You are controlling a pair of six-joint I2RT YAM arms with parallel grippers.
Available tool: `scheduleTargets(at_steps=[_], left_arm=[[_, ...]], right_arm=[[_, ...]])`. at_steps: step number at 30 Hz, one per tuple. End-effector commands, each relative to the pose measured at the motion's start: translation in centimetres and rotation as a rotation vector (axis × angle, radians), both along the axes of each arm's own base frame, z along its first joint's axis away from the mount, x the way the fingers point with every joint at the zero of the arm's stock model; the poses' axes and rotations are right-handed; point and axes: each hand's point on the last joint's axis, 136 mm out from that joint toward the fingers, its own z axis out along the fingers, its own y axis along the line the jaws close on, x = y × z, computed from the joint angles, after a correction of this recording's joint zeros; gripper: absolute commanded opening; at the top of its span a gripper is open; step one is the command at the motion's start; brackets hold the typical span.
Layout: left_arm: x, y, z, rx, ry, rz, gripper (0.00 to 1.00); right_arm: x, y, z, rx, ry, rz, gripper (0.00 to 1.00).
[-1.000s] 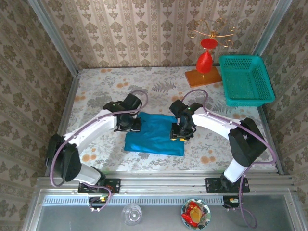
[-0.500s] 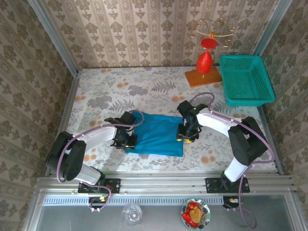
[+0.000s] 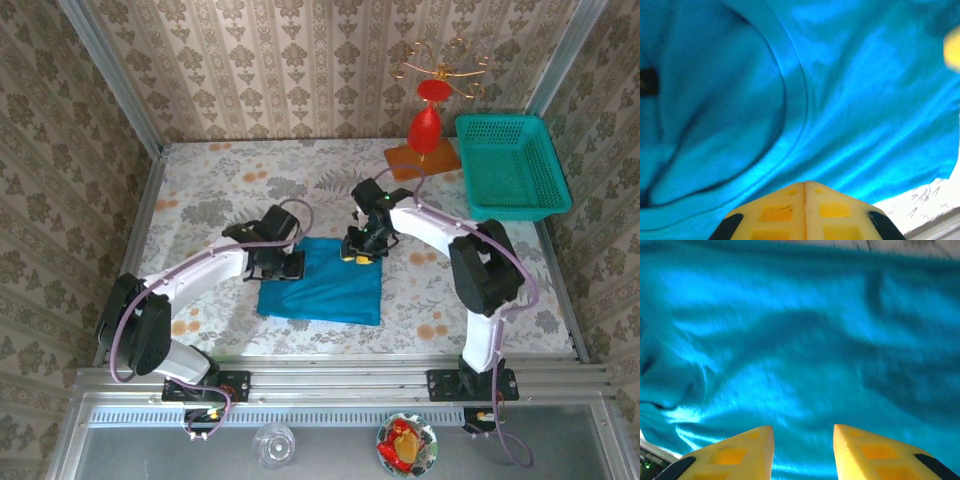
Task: Fold the inside-out t-shirt
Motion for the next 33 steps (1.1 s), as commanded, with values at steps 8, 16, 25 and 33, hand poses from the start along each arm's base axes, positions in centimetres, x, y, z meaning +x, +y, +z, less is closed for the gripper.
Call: scheduleTargets(at_steps=[8, 16, 25, 33], left_arm=[[-1.2, 3.3, -5.2, 0.046, 0.103, 0.099, 0.08], [2.3, 3.7, -6.8, 0.027, 0.126, 0.102, 0.06], [6.4, 0.6, -7.1, -0.017, 0.119, -0.016, 0.05], [8.6, -4.1, -7.9, -0.018, 0.123, -0.146, 0.05]], right_arm=[[1.3, -3.2, -5.4, -0.048, 0.149, -0.037, 0.35], [-4.2, -5.8, -5.7, -0.045, 0.194, -0.095, 0.34], [-14.6, -6.1, -6.7, -0.028, 0.275, -0.130, 0.34], [-16.6, -2.2, -5.4, 0.076, 0.227, -0.149, 0.35]])
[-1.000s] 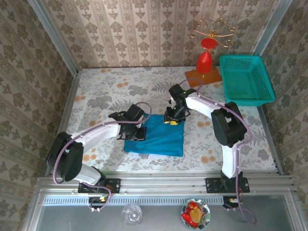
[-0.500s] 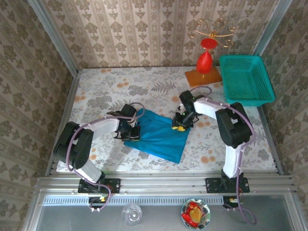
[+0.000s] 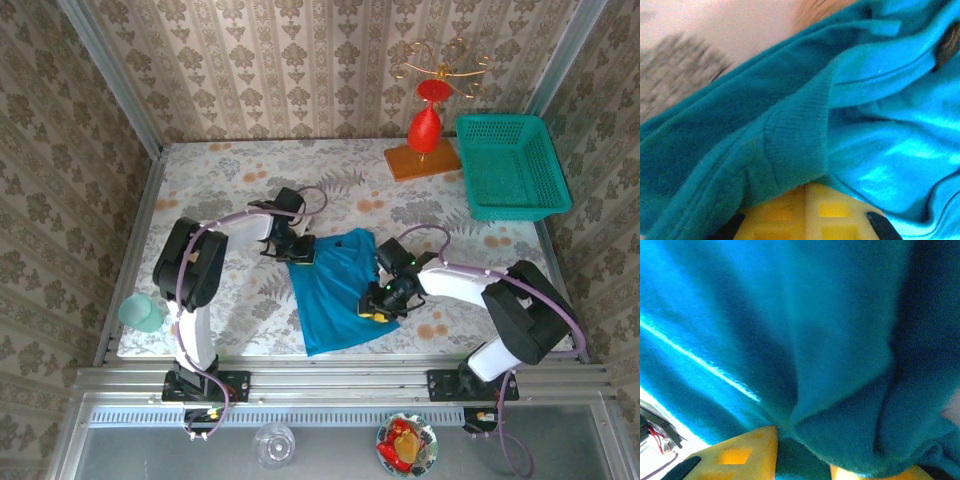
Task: Fold the inside-out t-shirt
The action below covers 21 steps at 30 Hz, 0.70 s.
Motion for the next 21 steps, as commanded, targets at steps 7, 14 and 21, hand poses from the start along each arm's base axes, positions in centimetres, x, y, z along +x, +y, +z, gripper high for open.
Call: scheduleTargets(at_steps=[7, 14, 21], left_arm=[[3.4, -2.0, -1.1, 0.048, -0.064, -0.042, 0.04], [5.6, -3.5, 1.1, -0.021, -0.121, -0.040, 0.05], [4.6, -3.3, 5.8, -0.102, -0.185, -0.010, 0.13]], right_arm=[[2.9, -1.1, 3.1, -0.080, -0.059, -0.055, 0.36], [9.5, -6.1, 5.1, -0.177, -0.137, -0.120, 0.36], [15.3, -9.0, 4.5, -0.354, -0.136, -0.085, 0.36]])
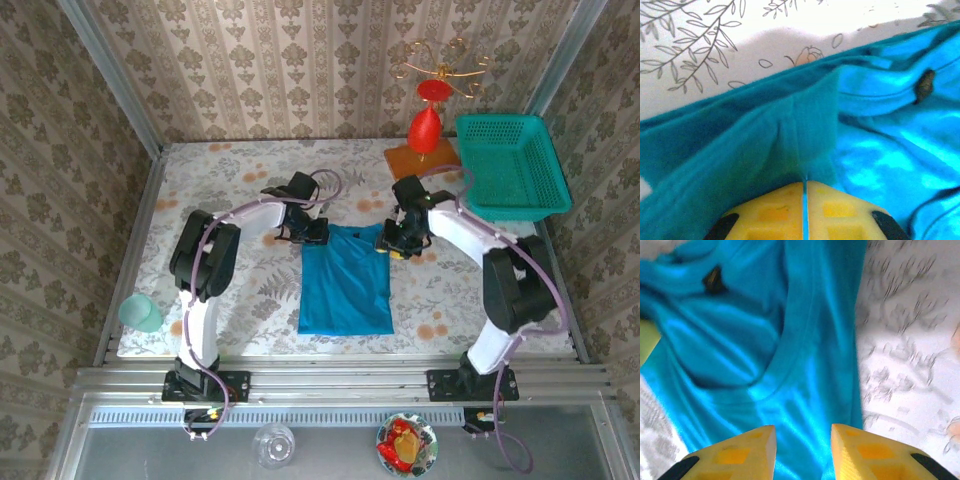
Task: Fold the inside-out t-shirt
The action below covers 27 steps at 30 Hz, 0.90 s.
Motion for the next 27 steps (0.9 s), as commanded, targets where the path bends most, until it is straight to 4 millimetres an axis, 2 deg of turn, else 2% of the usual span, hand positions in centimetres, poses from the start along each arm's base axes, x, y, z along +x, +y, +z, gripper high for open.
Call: scheduleTargets(at_steps=[1, 7, 14, 18, 22, 27], left_arm=[[-0.1, 0.3, 4.2, -0.056, -0.067, 0.022, 0.13], [-1.8, 1.9, 5.0, -0.046, -0.076, 0.057, 0.14], [-3.8, 3.3, 4.1, -0.034, -0.057, 0.077, 0.14], [-4.4, 3.9, 3.5, -0.024, -0.048, 0.087, 0.14], [-4.4, 4.6, 2.6, -0.013, -0.040, 0.113, 0.13], [-4.4, 4.9, 2.4, -0.014, -0.038, 0.123, 0.13]], right_arm=[[0.3, -2.5, -1.6, -0.175, 0.080, 0.056, 0.36], [2.9, -3.4, -2.9, -0.278, 0.103, 0.067, 0.37], [4.9, -2.0, -4.6, -0.206, 0.118, 0.068, 0.37], [5.8, -1.3, -4.8, -0.185, 0.106, 0.063, 0.35], [6.2, -1.3, -4.3, -0.191, 0.097, 0.062, 0.31], [6.4, -0.7, -2.5, -0.157, 0.049, 0.065, 0.21]])
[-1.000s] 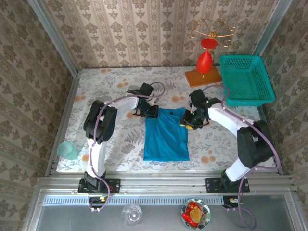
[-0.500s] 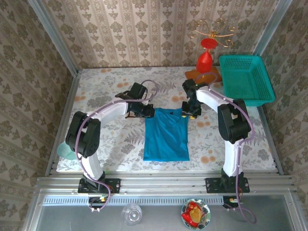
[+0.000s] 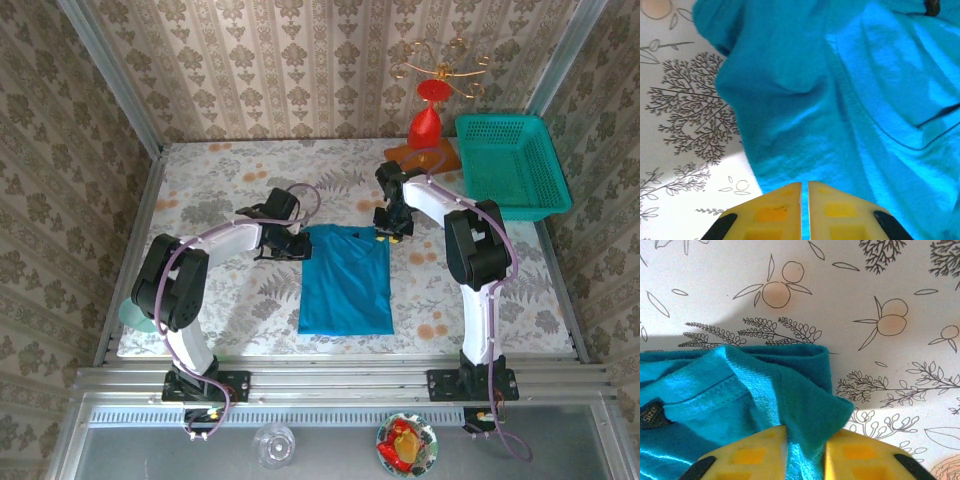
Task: Fold the inside-out t-shirt
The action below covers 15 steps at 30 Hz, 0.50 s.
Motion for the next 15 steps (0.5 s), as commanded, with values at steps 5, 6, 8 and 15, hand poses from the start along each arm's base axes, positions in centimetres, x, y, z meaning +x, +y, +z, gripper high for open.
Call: scheduleTargets(at_steps=[5, 6, 8, 15], left_arm=[[0.5, 0.4, 1.2, -0.014, -0.032, 0.020, 0.13], [0.6, 0.5, 1.2, -0.013, -0.034, 0.022, 0.13], [0.6, 0.6, 1.2, -0.012, -0.035, 0.024, 0.12], [0.3, 0.9, 0.8, -0.003, -0.023, 0.027, 0.13]], right_arm=[[0.4, 1.9, 3.3, 0.116, -0.055, 0.013, 0.08], [0.4, 2.0, 3.6, 0.127, -0.062, 0.011, 0.06], [0.6, 2.5, 4.1, 0.159, -0.077, 0.010, 0.04], [0.7, 2.3, 2.0, 0.240, -0.045, -0.027, 0.04]])
